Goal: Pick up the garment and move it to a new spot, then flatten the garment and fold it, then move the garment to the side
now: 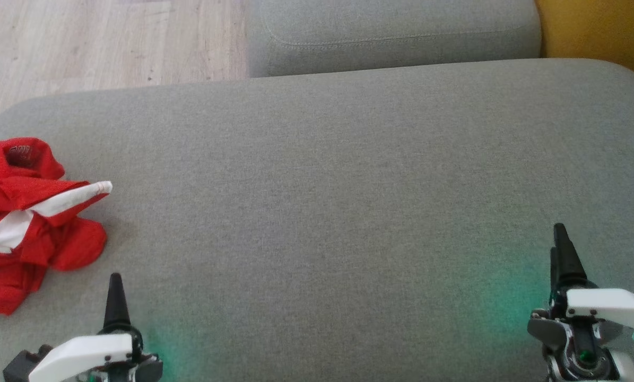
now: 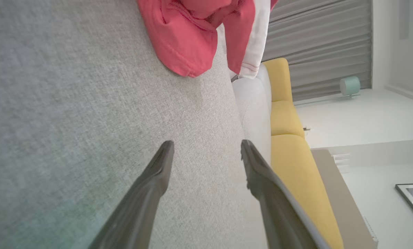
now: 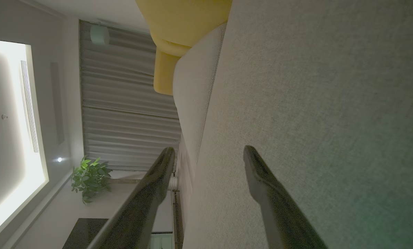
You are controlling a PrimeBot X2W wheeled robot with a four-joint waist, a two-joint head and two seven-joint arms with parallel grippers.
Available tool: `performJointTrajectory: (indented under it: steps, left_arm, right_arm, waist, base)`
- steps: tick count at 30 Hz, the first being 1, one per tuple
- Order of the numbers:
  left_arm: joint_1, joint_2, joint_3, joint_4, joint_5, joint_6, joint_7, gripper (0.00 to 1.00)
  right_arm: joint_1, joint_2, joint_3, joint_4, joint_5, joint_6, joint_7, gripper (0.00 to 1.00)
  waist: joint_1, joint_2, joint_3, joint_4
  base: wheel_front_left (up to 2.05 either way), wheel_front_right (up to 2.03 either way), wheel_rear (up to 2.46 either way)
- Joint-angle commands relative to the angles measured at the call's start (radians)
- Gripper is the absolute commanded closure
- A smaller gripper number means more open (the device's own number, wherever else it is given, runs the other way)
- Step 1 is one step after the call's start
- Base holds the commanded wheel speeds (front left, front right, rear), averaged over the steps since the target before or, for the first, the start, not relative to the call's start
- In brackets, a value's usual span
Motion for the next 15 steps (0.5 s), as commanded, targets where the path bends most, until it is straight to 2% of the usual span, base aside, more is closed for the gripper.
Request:
performJointTrajectory:
  steps: [1, 15]
  left_arm:
    - [-0.064, 0.021, -0.002, -0.02, 0.046, -0.001, -0.013, 0.0]
    - [-0.116, 0.034, -0.021, 0.024, 0.235, 0.006, -0.052, 0.0]
  right_arm:
    - [-0.072, -0.019, 0.013, -0.022, -0.044, 0.0, -0.011, 0.0]
    - [-0.14, -0.022, 0.037, 0.034, -0.241, 0.0, -0.05, 0.0]
  waist:
    - [0.0, -0.0001, 0.004, -0.001]
    - [0.0, -0.0001, 0.023, -0.006]
  base:
    - [0.0, 0.0, 0.0]
    - [0.0, 0.0, 0.0]
